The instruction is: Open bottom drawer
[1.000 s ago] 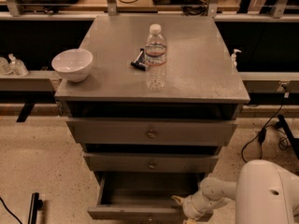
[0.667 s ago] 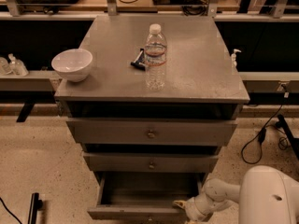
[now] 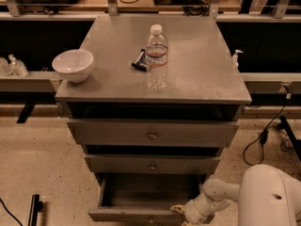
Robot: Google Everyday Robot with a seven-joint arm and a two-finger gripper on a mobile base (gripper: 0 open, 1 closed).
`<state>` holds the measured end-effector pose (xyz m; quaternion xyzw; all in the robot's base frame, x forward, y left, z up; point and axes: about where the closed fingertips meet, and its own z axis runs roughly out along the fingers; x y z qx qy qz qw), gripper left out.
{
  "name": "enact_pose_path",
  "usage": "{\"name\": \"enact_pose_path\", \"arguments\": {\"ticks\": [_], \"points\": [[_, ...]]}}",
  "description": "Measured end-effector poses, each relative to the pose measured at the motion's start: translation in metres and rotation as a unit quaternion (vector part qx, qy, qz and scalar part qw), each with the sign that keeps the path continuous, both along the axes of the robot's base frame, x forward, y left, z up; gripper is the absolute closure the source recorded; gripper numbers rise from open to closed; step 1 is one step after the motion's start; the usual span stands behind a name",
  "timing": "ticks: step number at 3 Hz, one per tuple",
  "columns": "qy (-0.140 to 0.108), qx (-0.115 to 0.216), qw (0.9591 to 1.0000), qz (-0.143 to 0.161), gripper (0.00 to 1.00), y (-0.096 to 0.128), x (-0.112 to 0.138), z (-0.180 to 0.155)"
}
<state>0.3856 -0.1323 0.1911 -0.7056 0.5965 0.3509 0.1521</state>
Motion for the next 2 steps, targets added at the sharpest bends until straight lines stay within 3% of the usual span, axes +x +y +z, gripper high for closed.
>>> {"name": "enact_pose_path", "arguments": {"ticks": [1,2], "points": [[0.002,0.002,0.9997,0.023,0.74,0.0074,-0.0039,0.0071],[0.002,0.002,0.9997,0.023,0.82,0.0073,-0.0037,0.0072]]}}
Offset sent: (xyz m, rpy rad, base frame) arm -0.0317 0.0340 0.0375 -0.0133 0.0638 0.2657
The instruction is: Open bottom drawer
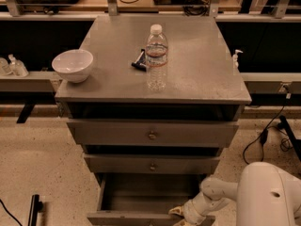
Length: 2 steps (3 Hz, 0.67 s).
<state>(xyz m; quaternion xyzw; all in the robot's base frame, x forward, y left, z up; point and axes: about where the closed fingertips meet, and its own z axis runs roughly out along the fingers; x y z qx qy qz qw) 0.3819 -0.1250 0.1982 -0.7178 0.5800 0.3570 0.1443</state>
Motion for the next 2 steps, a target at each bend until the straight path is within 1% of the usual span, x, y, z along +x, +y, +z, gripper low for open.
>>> {"name": "enact_pose_path", "arguments": {"ticks": [1,2], "points": [[0.0,0.002,1.0,0.003,0.76,0.0003,0.0,0.0014],[0.002,0.002,1.0,0.004,0.62,0.0014,-0.0016,0.0006]]}}
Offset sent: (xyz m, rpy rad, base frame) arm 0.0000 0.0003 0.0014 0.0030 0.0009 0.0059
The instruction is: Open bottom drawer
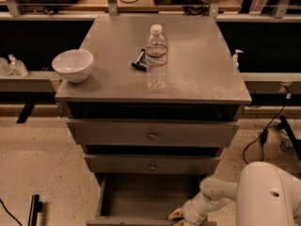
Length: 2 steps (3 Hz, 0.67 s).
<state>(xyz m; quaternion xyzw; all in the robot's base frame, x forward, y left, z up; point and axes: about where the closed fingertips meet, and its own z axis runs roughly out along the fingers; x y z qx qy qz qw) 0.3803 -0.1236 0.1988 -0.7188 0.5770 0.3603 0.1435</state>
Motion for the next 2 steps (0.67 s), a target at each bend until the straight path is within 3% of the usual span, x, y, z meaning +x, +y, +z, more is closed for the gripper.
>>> {"name": "enact_pose_path", "arguments": {"ticks": [2], "points": [[0.002,0.001,1.0,0.001,0.15,0.0012,-0.0015,-0.001]]}}
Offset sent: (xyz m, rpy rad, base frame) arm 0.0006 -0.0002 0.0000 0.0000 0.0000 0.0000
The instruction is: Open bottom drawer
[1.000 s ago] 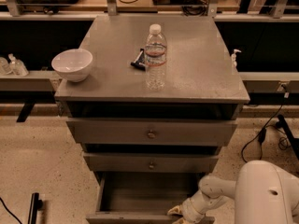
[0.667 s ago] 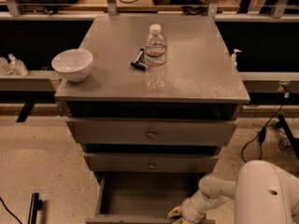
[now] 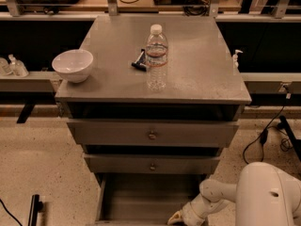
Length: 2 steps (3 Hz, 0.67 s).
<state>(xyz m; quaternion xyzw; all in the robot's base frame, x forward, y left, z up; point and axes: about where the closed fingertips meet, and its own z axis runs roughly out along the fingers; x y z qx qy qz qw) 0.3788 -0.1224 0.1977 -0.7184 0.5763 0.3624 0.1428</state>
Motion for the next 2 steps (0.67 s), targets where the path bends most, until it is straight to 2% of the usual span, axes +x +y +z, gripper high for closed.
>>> {"name": "enact_pose_path", "arguments": {"ticks": [1,2], "points": [[0.002,0.001,1.0,0.001,0.0,0.001,-0.002,-0.001],[-0.017,-0.015,0.9997,-0.005,0.0,-0.002,0.003,0.016]]}}
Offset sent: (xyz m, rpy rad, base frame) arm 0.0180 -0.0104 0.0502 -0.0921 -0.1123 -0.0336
